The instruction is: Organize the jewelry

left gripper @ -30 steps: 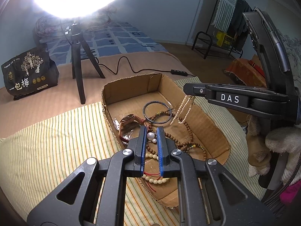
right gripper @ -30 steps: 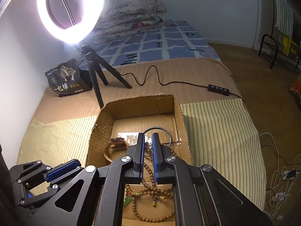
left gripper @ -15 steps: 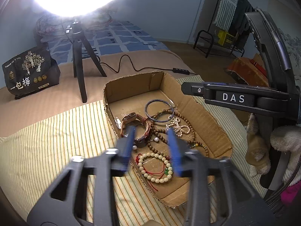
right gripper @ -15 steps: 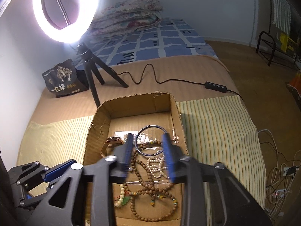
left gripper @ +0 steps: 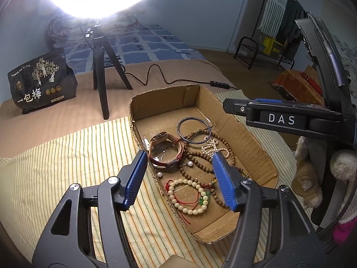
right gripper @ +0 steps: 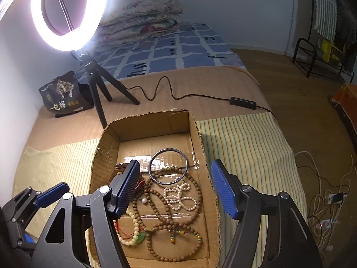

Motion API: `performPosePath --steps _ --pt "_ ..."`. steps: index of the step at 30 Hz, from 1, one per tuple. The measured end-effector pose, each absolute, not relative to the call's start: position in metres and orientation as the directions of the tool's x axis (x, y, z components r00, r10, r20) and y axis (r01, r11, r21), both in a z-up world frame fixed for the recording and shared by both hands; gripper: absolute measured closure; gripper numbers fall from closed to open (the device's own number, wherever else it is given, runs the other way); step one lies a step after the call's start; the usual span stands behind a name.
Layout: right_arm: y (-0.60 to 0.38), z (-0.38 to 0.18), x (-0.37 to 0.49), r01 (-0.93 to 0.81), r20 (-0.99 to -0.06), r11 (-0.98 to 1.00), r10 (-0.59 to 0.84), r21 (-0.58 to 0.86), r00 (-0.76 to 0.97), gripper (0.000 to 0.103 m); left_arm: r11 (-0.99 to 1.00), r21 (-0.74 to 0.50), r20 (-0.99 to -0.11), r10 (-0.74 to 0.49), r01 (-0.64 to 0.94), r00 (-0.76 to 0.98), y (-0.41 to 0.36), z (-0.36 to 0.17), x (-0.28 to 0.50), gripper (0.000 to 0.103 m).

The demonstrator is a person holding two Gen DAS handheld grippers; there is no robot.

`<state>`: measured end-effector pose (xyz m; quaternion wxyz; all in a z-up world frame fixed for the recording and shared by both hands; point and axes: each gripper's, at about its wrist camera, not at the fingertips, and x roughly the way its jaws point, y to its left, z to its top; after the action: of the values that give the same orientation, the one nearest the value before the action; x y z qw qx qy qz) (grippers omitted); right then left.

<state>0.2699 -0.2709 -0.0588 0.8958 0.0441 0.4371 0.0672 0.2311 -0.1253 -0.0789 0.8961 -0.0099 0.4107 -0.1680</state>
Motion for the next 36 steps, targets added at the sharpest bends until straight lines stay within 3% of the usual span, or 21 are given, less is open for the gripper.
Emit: performPosePath --steps 18,36 --pt "-0.259 -0.032 0.239 -0.096 -0.742 0.994 0.103 0.053 0.662 0.033 0.951 -0.121 -0.718 -0.281 0.284 0.636 -0.114 -0.064 0.208 0.039" --pt "-0.248 -0.001 0.192 -0.12 -0.664 0.993 0.104 0.023 0.74 0.032 0.95 -0.085 -0.647 -0.281 0.299 0.709 -0.094 -0.025 0.157 0.033"
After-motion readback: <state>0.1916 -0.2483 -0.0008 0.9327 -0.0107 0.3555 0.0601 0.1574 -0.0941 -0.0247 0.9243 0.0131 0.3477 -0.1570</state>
